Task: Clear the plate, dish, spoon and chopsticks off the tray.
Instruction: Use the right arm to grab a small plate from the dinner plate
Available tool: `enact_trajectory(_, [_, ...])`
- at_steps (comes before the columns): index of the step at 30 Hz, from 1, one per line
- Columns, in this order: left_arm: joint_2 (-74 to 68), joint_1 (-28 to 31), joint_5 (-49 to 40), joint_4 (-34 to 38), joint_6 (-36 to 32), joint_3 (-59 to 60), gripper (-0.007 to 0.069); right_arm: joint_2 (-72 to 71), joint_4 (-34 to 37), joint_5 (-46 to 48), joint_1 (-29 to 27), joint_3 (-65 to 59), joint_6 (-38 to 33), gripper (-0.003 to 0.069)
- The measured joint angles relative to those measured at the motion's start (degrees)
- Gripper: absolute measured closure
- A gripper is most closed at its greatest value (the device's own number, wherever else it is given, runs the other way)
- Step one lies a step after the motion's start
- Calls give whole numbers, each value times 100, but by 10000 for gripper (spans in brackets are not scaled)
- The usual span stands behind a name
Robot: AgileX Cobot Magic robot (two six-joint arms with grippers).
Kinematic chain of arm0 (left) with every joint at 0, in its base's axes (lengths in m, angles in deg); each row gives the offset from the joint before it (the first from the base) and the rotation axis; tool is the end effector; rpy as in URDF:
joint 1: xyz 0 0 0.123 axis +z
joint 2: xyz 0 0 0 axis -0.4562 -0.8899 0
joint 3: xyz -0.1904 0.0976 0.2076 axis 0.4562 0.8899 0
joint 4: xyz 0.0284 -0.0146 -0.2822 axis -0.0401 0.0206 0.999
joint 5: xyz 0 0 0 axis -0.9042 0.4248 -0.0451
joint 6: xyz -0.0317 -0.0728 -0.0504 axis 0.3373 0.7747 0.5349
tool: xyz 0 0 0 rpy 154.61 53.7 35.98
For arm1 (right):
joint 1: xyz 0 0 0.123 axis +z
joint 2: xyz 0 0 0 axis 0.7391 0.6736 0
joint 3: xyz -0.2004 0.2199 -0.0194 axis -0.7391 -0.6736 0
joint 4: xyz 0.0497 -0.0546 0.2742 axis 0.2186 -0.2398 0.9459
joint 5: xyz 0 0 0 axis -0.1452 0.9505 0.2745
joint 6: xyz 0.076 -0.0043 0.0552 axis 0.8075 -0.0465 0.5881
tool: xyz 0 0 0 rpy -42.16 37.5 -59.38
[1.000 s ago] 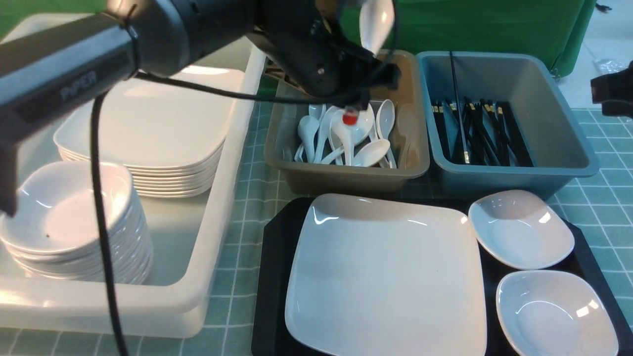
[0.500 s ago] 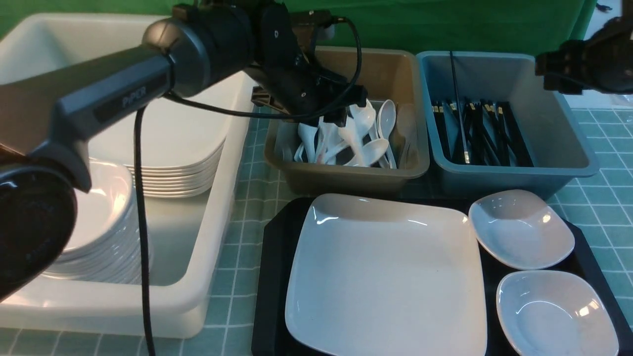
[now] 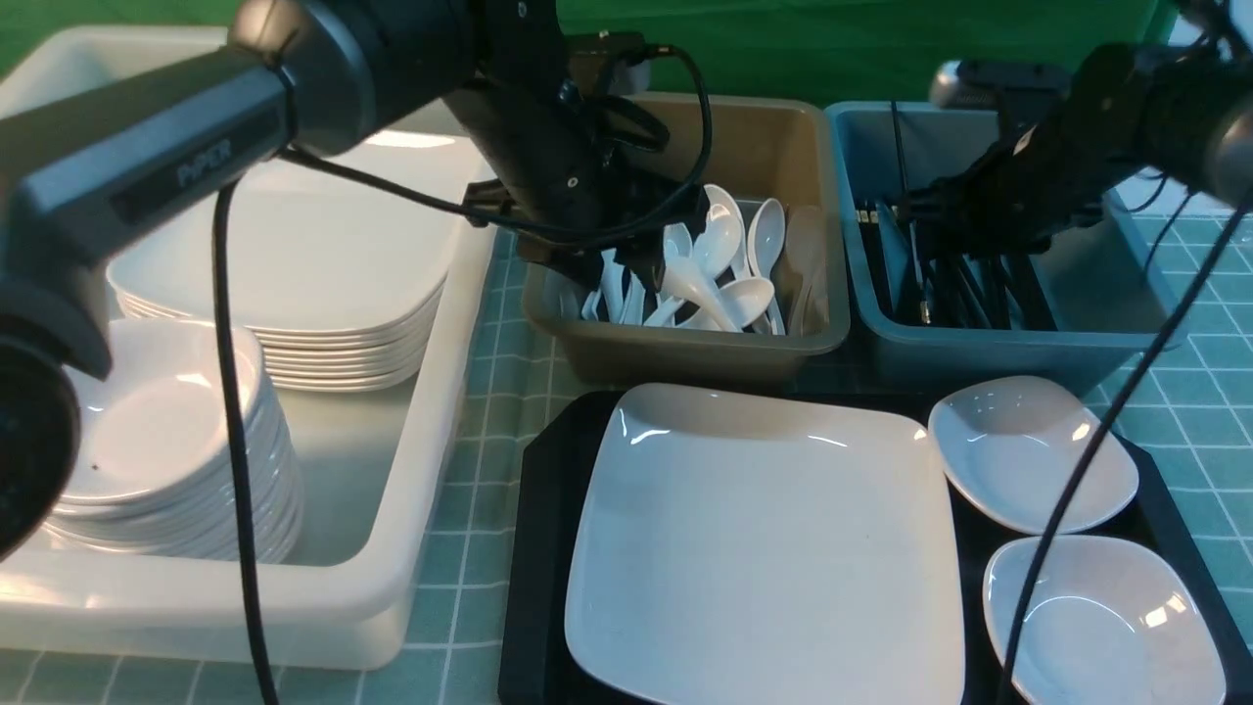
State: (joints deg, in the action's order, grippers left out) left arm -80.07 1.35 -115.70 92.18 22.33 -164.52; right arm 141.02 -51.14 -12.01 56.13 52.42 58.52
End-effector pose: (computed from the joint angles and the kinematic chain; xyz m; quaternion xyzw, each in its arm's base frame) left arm 0.4448 -0.2215 0.2918 0.1397 0.9577 -0.1053 0.2284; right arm 0.5517 0.0877 0.1891 -0.0528 0.9295 0.0641 0.3593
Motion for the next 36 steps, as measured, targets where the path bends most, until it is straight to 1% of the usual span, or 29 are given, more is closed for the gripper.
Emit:
enact_trajectory(2, [47, 0, -38, 0, -6, 0, 441, 187, 6, -5, 22, 105, -15, 297])
enact_trajectory(4, [96, 0, -66, 0, -50, 0, 516, 324, 21, -2, 33, 169, -15, 378])
enact_trajectory(5, [138, 0, -87, 0, -82, 0, 555, 356, 23, 4, 33, 181, -25, 436])
enact_trajectory(6, [158, 0, -111, 0, -108, 0, 581, 372, 23, 27, 33, 188, -25, 503])
enact_trajectory(7, [178, 0, -126, 0, -127, 0, 595, 381, 23, 74, 28, 193, -25, 540])
enact_trajectory(8, [209, 0, -132, 0, -137, 0, 605, 381, 23, 132, 27, 199, -19, 575])
enact_trajectory(9, [221, 0, -146, 0, -142, 0, 610, 368, 23, 189, 27, 198, -26, 580])
enact_trajectory(12, [292, 0, -197, 12, -166, 0, 618, 271, 23, 505, 27, 205, -32, 580])
enact_trajectory(18, [409, 0, -289, 78, -166, 0, 619, -209, 11, 1490, 27, 213, -32, 580])
enact_trajectory(21, [440, 0, -329, 270, -161, 0, 618, -330, -15, 1781, 27, 232, -26, 559])
enact_trajectory(23, [440, 0, -389, 453, -195, 0, 617, -249, -76, 1878, 27, 232, 7, 489])
enact_trajectory(24, [440, 0, -389, 453, -195, 0, 617, -239, -86, 1906, 27, 232, 19, 476])
enact_trajectory(26, [440, -9, -499, 593, -296, 0, 616, -182, -213, 2100, 27, 227, 68, 286])
enact_trajectory(27, [441, -30, -556, 598, -334, 0, 616, -208, -287, 2221, 27, 227, 37, 163])
enact_trajectory(28, [441, -40, -570, 598, -339, 0, 616, -208, -303, 2245, 27, 227, 23, 148])
enact_trajectory(29, [441, -119, -737, 507, -380, 0, 616, -318, -423, 2495, 27, 227, -100, 50])
enact_trajectory(30, [441, -132, -763, 491, -386, 0, 616, -333, -439, 2495, 27, 227, -121, 43])
enact_trajectory(31, [441, -274, -992, 308, -428, -4, 616, -512, -578, 2832, 27, 227, -263, 15])
enact_trajectory(32, [446, -364, -1044, 154, -435, 2, 616, -665, -666, 2954, 27, 222, -301, 29])
enact_trajectory(33, [446, -522, -1087, 13, -435, 16, 616, -857, -792, 3188, 23, 222, -322, 67])
enact_trajectory(34, [452, -548, -1084, -17, -435, 20, 616, -898, -807, 3235, 23, 222, -322, 78])
enact_trajectory(35, [496, -787, -1111, -208, -430, 115, 616, -1317, -903, 3469, 9, 181, -317, 197])
enact_trajectory(36, [535, -893, -1112, -222, -424, 178, 616, -1598, -911, 3469, -26, 110, -317, 281])
